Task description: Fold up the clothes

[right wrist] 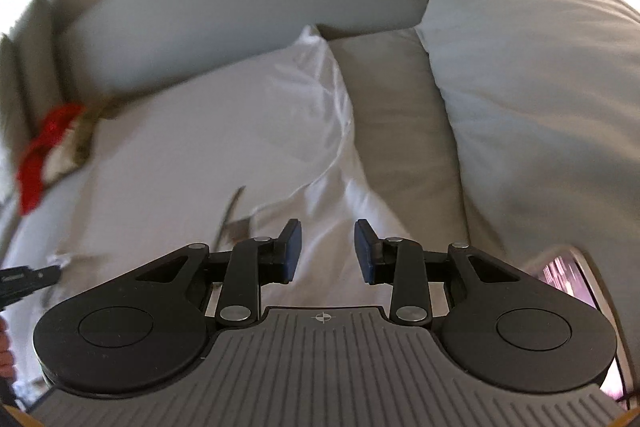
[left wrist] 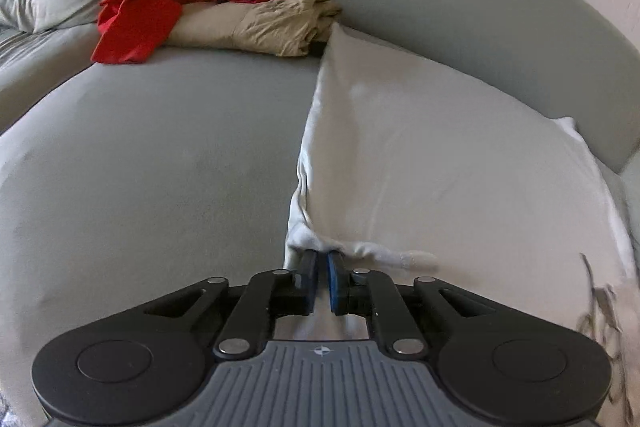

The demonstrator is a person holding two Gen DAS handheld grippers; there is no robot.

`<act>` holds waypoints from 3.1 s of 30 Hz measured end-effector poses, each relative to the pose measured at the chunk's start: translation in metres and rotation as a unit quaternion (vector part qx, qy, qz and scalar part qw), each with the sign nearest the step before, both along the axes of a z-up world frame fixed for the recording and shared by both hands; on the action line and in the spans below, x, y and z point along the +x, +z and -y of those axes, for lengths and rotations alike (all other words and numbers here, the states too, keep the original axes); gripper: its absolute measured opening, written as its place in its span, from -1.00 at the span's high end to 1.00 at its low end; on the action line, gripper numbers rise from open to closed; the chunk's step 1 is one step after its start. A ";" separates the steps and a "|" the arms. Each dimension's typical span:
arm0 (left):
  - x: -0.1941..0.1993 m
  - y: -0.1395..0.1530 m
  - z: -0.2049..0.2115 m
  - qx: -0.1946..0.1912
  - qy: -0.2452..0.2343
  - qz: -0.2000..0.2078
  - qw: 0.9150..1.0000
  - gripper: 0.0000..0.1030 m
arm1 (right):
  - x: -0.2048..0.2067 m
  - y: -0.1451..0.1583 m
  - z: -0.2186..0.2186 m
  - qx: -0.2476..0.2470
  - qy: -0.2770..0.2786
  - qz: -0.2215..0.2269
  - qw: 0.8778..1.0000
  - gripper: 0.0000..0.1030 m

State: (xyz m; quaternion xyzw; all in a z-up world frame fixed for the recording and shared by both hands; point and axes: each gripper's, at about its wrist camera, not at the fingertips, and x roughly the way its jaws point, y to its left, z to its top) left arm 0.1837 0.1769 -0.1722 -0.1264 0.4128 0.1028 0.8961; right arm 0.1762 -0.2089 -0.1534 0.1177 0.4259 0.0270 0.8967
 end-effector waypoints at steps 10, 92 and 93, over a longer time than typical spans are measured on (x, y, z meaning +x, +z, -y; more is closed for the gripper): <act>-0.061 0.047 0.031 0.006 -0.074 -0.048 0.996 0.55 | 0.013 -0.010 -0.013 -0.017 0.043 -0.056 0.997 0.29; -0.213 0.125 0.088 0.038 -0.106 0.030 0.993 0.44 | -0.185 0.052 0.065 0.631 0.076 -0.011 0.772 -0.49; -0.213 0.125 0.087 0.035 -0.108 0.028 0.993 0.44 | -0.187 0.050 0.066 0.663 0.074 0.009 0.745 -0.49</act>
